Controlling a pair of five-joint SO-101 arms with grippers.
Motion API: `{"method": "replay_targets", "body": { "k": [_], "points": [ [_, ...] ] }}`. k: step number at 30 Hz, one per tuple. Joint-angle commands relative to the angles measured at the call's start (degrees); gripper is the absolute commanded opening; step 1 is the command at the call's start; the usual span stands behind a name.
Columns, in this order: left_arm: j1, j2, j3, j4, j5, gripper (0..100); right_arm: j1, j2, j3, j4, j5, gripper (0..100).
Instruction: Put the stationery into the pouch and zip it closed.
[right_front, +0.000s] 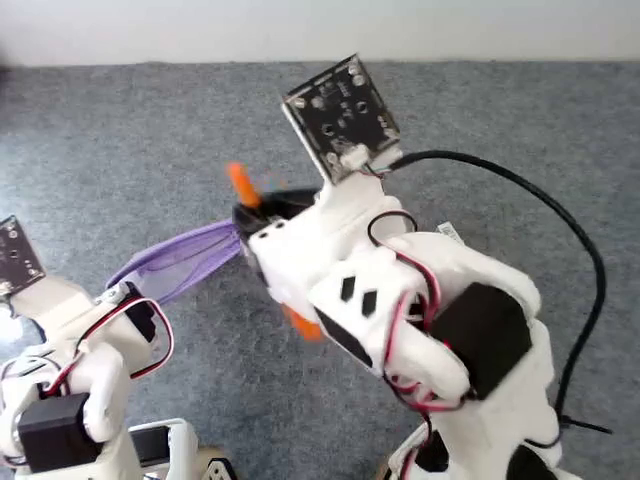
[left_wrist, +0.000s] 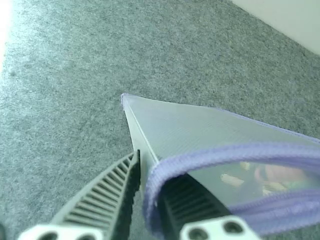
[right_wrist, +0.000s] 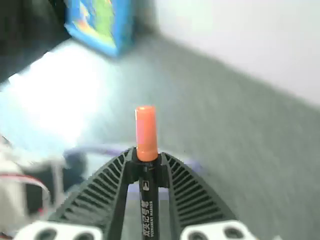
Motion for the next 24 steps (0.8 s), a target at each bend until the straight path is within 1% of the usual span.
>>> {"method": "replay_targets", "body": {
  "k": [1,10,14,18,21,24],
  "points": [
    [0.2,0.7,0.0,-2.2,0.6,1,-2.9,-2.2,2.0,-11.6,-0.6,0.8],
    [0.1,0.7,0.1,-2.7,0.6,1,-3.7,-3.3,12.1,-29.3,-0.4,0.8],
    [0.0,0.7,-0.4,-3.1,0.6,1,-3.7,-3.3,18.1,-39.3,3.7,0.8],
    [-0.2,0.8,-3.2,-5.8,1.0,1,-3.8,-3.4,23.9,-51.4,7.8,0.8],
    [-0.2,1.2,-2.8,-6.2,3.2,1,-5.2,-3.4,27.3,-55.9,8.5,0.8],
    [-0.3,3.9,-1.9,-6.1,3.4,1,-6.5,-3.8,30.7,-58.8,9.0,0.8]
  ]
}}
